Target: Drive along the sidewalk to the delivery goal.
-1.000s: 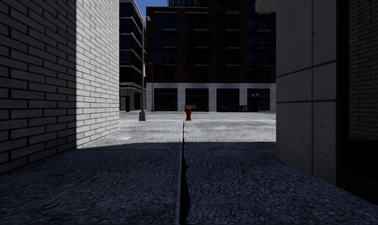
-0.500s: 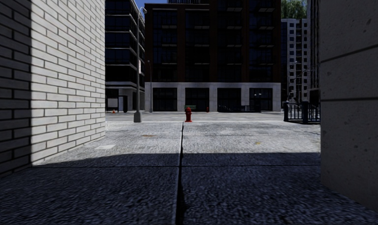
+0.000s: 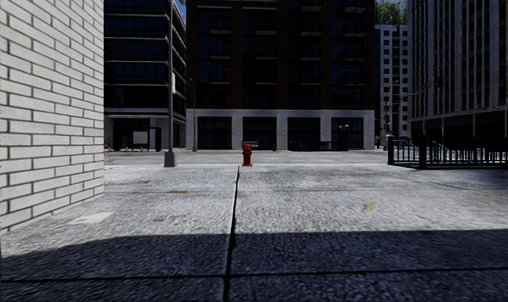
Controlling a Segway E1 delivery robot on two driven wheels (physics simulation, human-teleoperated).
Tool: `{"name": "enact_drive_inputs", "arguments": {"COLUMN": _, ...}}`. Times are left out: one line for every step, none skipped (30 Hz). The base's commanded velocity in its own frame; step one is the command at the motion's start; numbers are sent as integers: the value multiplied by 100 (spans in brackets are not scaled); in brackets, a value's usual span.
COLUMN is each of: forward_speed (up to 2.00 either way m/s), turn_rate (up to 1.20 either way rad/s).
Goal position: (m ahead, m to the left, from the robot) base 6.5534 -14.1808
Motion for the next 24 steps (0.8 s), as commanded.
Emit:
{"name": "enact_drive_inputs", "arguments": {"forward_speed": 200, "turn_rate": -34}}
{"name": "enact_drive_inputs", "arguments": {"forward_speed": 200, "turn_rate": -42}}
{"name": "enact_drive_inputs", "arguments": {"forward_speed": 200, "turn_rate": -43}}
{"name": "enact_drive_inputs", "arguments": {"forward_speed": 200, "turn_rate": -43}}
{"name": "enact_drive_inputs", "arguments": {"forward_speed": 200, "turn_rate": -44}}
{"name": "enact_drive_inputs", "arguments": {"forward_speed": 200, "turn_rate": -44}}
{"name": "enact_drive_inputs", "arguments": {"forward_speed": 200, "turn_rate": -44}}
{"name": "enact_drive_inputs", "arguments": {"forward_speed": 200, "turn_rate": -44}}
{"name": "enact_drive_inputs", "arguments": {"forward_speed": 200, "turn_rate": -44}}
{"name": "enact_drive_inputs", "arguments": {"forward_speed": 200, "turn_rate": -44}}
{"name": "enact_drive_inputs", "arguments": {"forward_speed": 200, "turn_rate": -44}}
{"name": "enact_drive_inputs", "arguments": {"forward_speed": 200, "turn_rate": -44}}
{"name": "enact_drive_inputs", "arguments": {"forward_speed": 200, "turn_rate": -44}}
{"name": "enact_drive_inputs", "arguments": {"forward_speed": 200, "turn_rate": -44}}
{"name": "enact_drive_inputs", "arguments": {"forward_speed": 200, "turn_rate": -44}}
{"name": "enact_drive_inputs", "arguments": {"forward_speed": 200, "turn_rate": -44}}
{"name": "enact_drive_inputs", "arguments": {"forward_speed": 200, "turn_rate": -45}}
{"name": "enact_drive_inputs", "arguments": {"forward_speed": 200, "turn_rate": -46}}
{"name": "enact_drive_inputs", "arguments": {"forward_speed": 200, "turn_rate": -47}}
{"name": "enact_drive_inputs", "arguments": {"forward_speed": 200, "turn_rate": -47}}
{"name": "enact_drive_inputs", "arguments": {"forward_speed": 200, "turn_rate": -49}}
{"name": "enact_drive_inputs", "arguments": {"forward_speed": 200, "turn_rate": -51}}
{"name": "enact_drive_inputs", "arguments": {"forward_speed": 200, "turn_rate": -52}}
{"name": "enact_drive_inputs", "arguments": {"forward_speed": 200, "turn_rate": -52}}
